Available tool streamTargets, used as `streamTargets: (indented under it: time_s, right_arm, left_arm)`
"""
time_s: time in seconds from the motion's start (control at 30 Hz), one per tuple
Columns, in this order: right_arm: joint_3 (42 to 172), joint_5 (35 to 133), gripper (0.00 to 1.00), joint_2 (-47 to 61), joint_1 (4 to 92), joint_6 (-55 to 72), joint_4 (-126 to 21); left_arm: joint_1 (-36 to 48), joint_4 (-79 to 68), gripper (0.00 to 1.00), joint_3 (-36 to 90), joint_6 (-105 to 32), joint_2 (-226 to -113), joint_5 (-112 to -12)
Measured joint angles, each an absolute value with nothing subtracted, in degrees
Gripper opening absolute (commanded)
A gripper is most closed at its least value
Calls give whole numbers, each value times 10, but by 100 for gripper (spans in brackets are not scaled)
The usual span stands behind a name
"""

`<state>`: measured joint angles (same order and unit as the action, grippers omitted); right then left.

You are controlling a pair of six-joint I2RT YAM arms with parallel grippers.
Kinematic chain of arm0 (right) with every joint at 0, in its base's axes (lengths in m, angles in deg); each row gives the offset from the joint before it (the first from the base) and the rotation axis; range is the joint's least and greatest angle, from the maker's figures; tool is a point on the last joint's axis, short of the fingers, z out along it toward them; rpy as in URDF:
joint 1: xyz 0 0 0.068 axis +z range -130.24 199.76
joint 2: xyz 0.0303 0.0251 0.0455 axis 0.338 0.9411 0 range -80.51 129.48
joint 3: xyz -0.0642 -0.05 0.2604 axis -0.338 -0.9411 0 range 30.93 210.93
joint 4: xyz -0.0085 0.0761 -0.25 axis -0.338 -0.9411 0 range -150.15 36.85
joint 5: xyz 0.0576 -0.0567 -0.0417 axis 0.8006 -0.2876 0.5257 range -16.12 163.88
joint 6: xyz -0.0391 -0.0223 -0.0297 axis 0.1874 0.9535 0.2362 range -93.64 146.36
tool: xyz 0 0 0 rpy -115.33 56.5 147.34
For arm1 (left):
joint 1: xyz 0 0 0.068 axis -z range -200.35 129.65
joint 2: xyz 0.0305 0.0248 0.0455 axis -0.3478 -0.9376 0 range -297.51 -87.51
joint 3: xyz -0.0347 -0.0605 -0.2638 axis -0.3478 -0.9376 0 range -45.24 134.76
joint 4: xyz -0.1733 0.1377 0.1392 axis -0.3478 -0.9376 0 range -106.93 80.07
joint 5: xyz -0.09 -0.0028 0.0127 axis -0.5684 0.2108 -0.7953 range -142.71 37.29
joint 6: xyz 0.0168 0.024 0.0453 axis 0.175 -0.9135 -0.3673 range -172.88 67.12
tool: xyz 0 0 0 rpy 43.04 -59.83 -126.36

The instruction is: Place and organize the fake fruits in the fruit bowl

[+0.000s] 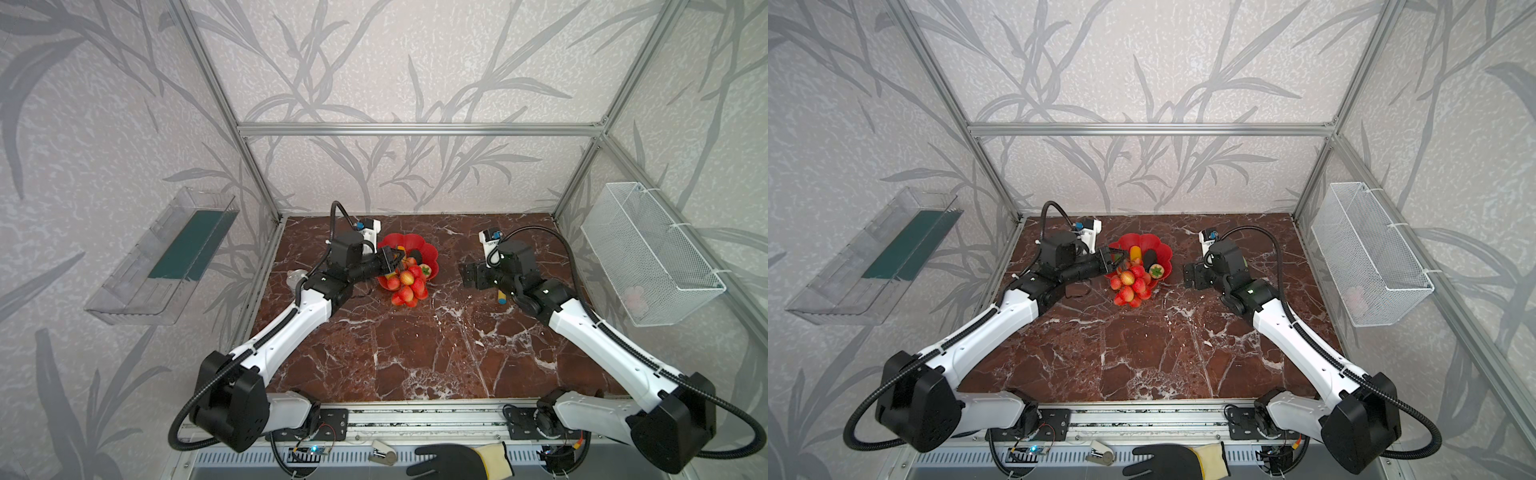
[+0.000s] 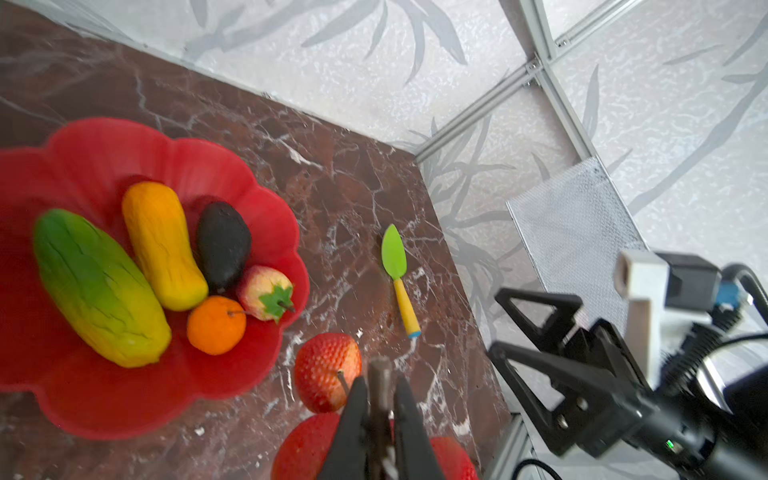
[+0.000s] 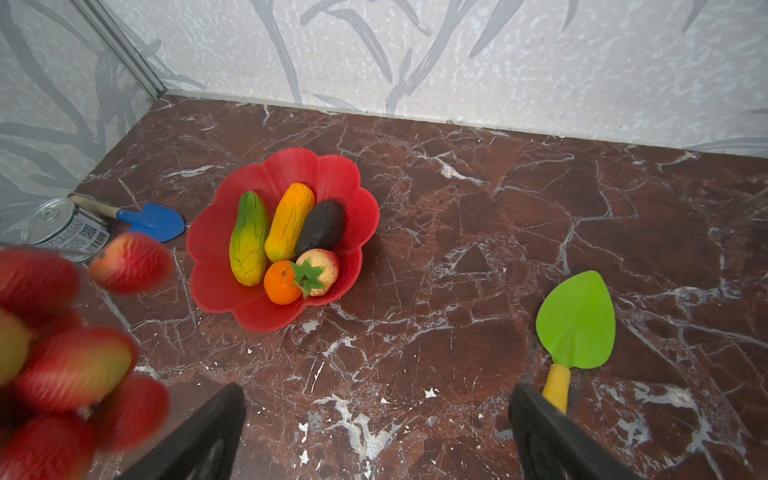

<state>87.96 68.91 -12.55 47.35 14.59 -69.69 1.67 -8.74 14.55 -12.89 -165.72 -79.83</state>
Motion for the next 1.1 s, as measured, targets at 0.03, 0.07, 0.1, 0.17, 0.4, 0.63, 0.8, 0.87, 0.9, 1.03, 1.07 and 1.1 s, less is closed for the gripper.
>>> streamTargets:
  time_s: [0.03,0.07,0.1,0.17,0.4,0.63,0.8,0.87,0.9,1.03,1.07,1.1]
  right_arm:
    - [876,690,99,-134,471,146,-697]
    - [873,690,99,-141,468,146,-697]
    - [870,690,99,-147,466,145,-697]
    - [867,690,99,-156,462,145,-698]
    - [864,698,99,-161,451,144,-698]
    - [859,710,99,-161,439,144,-700]
    - [858,718,99,-161,431,144,-700]
    - [858,720,99,-161,428,144,-699]
    - [858,721,99,-160,427,144,-700]
    - [858,725,99,-161,422,144,-700]
    - [858,725,99,-160,421,144,-701]
    - [858,725,99,-161,418,144,-702]
  left_arm:
    - [7,-88,0,161,-136,-1678,-801]
    - [-1,-87,0,176,-141,-1700,-804]
    - [-7,-87,0,189,-145,-1720,-806]
    - [-18,-86,0,219,-152,-1767,-815]
    - [-27,-71,0,284,-158,-1897,-845]
    - [-36,-61,22,296,-170,-1961,-840]
    - [-40,-69,30,327,-197,-2006,-821]
    - [-43,-73,58,342,-205,-2018,-812]
    - [-43,-74,97,346,-206,-2020,-809]
    - [-48,-78,99,357,-220,-2016,-785]
    - [-50,-77,99,356,-223,-2012,-779]
    - [-52,-75,99,353,-226,-2005,-774]
